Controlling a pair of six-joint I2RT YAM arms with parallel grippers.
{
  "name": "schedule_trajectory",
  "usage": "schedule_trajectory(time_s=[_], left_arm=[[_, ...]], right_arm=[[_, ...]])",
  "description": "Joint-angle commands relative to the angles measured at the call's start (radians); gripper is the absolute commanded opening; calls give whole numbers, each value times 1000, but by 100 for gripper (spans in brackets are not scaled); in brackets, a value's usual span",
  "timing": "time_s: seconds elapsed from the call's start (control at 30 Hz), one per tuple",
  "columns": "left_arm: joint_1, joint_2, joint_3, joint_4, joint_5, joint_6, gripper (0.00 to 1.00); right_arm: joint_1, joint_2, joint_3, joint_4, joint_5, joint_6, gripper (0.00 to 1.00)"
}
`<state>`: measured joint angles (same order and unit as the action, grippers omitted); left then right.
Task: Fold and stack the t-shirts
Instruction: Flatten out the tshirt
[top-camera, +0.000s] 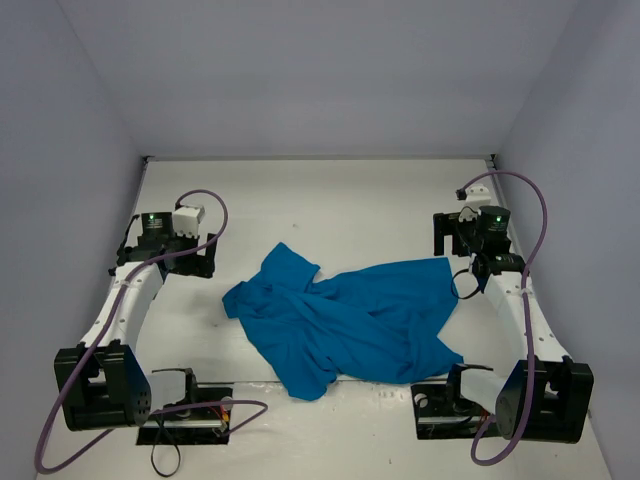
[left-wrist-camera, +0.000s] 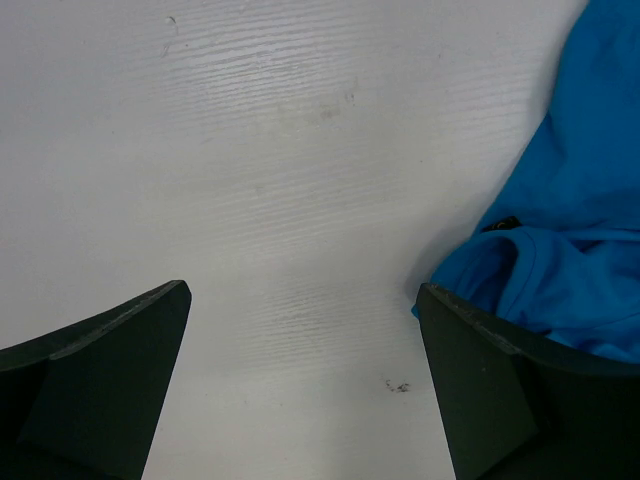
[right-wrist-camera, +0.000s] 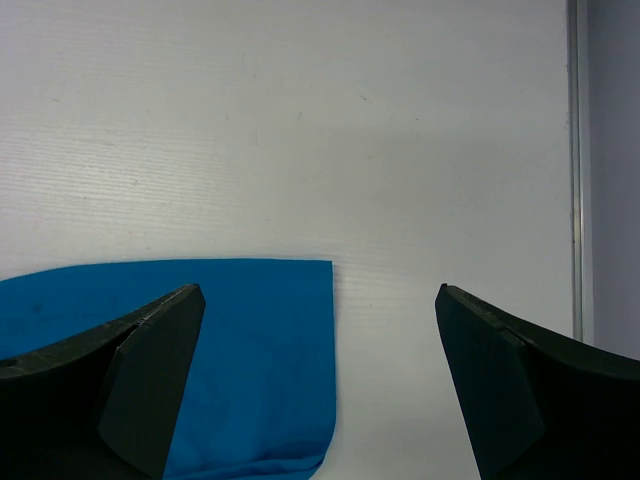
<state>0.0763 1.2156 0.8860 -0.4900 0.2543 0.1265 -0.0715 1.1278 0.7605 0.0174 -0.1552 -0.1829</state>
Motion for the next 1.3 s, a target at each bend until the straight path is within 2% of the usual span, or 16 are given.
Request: schedule_trajectory(time_s=[0.0, 0.27, 0.4, 0.47, 0.57, 0.7, 0.93, 1.17, 1.27], left_arm=[[10, -28, 11, 23, -1, -1, 94], [-4, -24, 17, 29, 42, -27, 94], [-53, -11, 43, 54, 35, -25, 94], [-114, 14, 77, 71, 26, -34, 94], [-178, 82, 156, 75, -9, -54, 94], [-253, 257, 249, 80, -22, -102, 94], [-373, 480, 347, 130, -42, -214, 94], [-436, 614, 390, 152, -30, -281, 93], [-454, 655, 391, 158, -12, -283, 88]], right_arm=[[-7, -2, 8, 36, -12, 9, 100], [-7, 5, 9, 35, -15, 7, 100], [-7, 7, 7, 35, -12, 6, 100], [-8, 12, 7, 36, -13, 5, 100], [-8, 25, 9, 36, -16, 3, 100], [-7, 51, 11, 35, -8, -1, 100], [-7, 76, 11, 38, 3, -9, 100], [-7, 101, 14, 38, 11, -15, 100], [-7, 107, 14, 37, 11, -15, 100]])
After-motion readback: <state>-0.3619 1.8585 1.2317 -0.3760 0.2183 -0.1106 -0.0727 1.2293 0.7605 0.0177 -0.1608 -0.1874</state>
